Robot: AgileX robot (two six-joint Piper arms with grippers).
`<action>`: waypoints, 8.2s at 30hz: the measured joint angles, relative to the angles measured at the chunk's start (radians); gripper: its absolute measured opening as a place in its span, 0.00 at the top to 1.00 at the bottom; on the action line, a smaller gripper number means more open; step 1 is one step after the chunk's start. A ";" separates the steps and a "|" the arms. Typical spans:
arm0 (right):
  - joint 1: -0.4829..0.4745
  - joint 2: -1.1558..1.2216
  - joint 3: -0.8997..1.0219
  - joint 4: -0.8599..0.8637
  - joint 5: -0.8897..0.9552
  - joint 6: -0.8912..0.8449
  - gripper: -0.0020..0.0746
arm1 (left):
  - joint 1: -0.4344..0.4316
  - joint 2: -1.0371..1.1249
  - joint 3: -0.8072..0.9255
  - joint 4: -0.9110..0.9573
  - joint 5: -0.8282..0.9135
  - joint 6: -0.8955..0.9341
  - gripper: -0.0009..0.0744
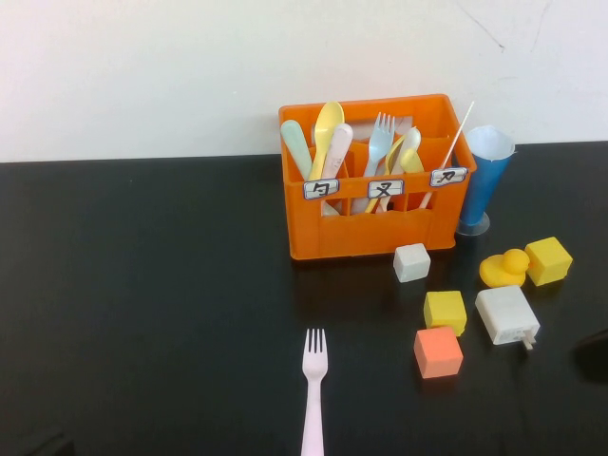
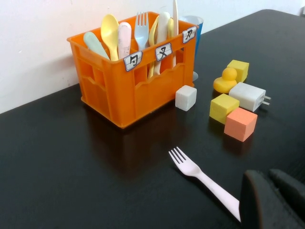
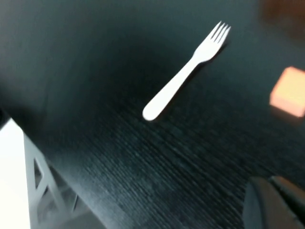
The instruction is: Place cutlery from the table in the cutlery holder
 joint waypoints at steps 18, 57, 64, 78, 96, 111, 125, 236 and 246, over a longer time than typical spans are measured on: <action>0.590 0.679 -0.475 -0.604 0.044 0.519 0.98 | 0.000 0.000 0.000 0.010 -0.018 -0.011 0.99; 0.576 0.958 -0.505 -0.562 -0.229 0.961 0.47 | 0.000 0.000 0.000 0.074 -0.142 -0.011 0.99; 0.576 1.019 -0.505 -0.549 -0.264 0.968 0.47 | 0.000 0.000 0.000 0.087 -0.142 -0.011 0.99; 0.576 1.041 -0.517 -0.588 -0.200 0.968 0.82 | 0.000 0.000 0.000 0.095 -0.125 -0.011 0.99; 0.594 0.739 -0.358 -0.958 -0.118 0.900 0.82 | 0.000 0.000 0.000 0.095 -0.074 -0.011 0.99; 0.594 0.346 0.054 -1.527 -0.359 1.420 0.82 | 0.000 0.000 0.000 0.095 -0.053 -0.011 0.99; 0.419 0.383 0.025 -2.217 -0.552 2.272 0.82 | 0.000 0.000 0.000 0.095 -0.051 -0.026 0.99; 0.411 -0.207 0.265 -2.300 -1.471 1.990 0.98 | 0.000 0.000 0.000 0.345 -0.094 -0.036 0.99; 0.411 -0.501 0.537 -2.303 -1.374 1.978 0.98 | 0.000 0.000 0.000 0.345 -0.094 -0.036 0.99</action>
